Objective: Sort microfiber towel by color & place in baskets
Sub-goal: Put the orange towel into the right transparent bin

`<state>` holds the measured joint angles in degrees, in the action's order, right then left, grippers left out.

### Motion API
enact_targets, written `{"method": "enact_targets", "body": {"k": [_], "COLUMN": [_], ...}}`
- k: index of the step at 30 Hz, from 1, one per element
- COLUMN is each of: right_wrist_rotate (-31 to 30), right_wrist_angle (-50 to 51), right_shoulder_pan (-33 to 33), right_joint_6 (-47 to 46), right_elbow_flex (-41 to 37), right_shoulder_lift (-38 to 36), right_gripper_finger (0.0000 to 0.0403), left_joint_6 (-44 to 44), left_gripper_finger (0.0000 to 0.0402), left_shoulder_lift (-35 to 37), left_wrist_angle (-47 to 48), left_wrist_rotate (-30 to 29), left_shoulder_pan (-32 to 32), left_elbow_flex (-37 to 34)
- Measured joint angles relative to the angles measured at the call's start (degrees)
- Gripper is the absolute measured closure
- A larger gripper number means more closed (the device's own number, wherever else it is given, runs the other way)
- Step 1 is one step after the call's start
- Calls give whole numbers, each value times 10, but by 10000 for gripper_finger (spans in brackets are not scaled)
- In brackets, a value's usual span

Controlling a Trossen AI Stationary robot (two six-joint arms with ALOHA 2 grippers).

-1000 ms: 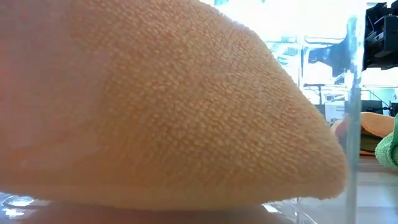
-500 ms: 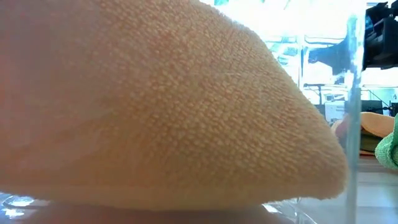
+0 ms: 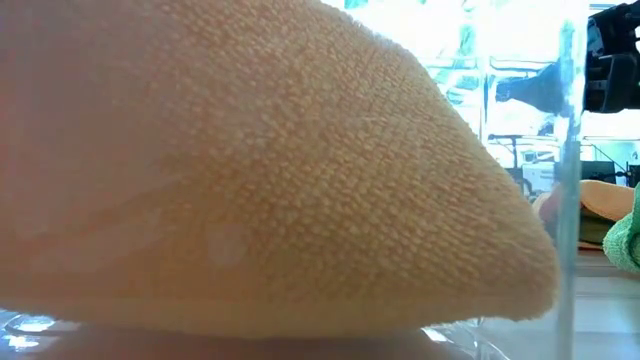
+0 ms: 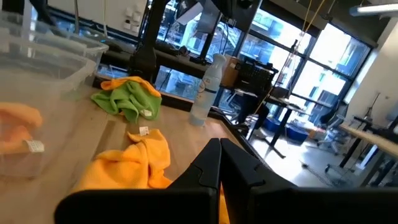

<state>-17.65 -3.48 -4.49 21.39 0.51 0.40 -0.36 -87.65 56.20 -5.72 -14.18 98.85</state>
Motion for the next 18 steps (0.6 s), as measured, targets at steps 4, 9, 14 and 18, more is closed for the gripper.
{"method": "enact_targets", "body": {"k": [4,9,14,18], "right_wrist_rotate": [-19,-16,-12,-14], "right_wrist_angle": [-3,-2,-6,-13], "right_shoulder_pan": [0,0,0,0], "right_joint_6": [-53,-133,-228,-290], "right_elbow_flex": [0,0,0,4], "right_shoulder_lift": [0,0,0,0], "right_gripper_finger": [402,402,402,402], "left_joint_6": [-18,-25,-10,24], "left_gripper_finger": [401,401,401,401], "left_shoulder_lift": [37,92,153,216], "left_wrist_angle": [-48,-72,-113,-199], "left_wrist_rotate": [11,12,33,78], "left_shoulder_pan": [-9,-8,-8,-8], "left_elbow_flex": [-62,-130,-206,-282]}}
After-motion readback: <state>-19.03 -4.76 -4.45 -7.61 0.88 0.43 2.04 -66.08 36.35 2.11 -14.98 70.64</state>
